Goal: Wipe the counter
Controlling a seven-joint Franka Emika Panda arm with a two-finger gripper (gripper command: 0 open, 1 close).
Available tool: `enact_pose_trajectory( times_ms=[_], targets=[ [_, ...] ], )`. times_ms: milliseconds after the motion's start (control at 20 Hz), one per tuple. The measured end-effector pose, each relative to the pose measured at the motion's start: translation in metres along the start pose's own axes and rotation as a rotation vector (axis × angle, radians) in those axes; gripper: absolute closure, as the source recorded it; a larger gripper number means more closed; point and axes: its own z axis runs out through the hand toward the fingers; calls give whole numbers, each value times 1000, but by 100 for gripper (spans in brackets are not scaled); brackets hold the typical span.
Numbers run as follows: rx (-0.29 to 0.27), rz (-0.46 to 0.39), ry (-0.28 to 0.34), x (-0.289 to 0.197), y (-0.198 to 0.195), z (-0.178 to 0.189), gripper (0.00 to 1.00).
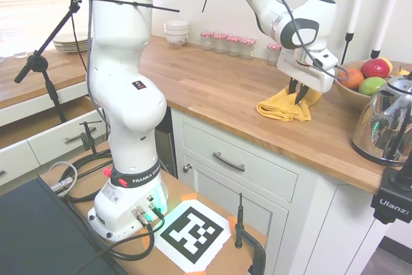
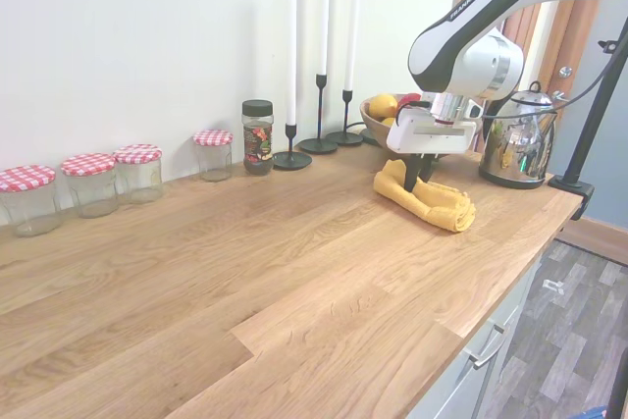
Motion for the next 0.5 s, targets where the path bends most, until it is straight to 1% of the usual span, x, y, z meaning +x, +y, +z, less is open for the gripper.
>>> enact_pose_trajectory(
  times_ms=[500],
  targets=[
    [-3,10,7,3,8,-4,0]
  ],
)
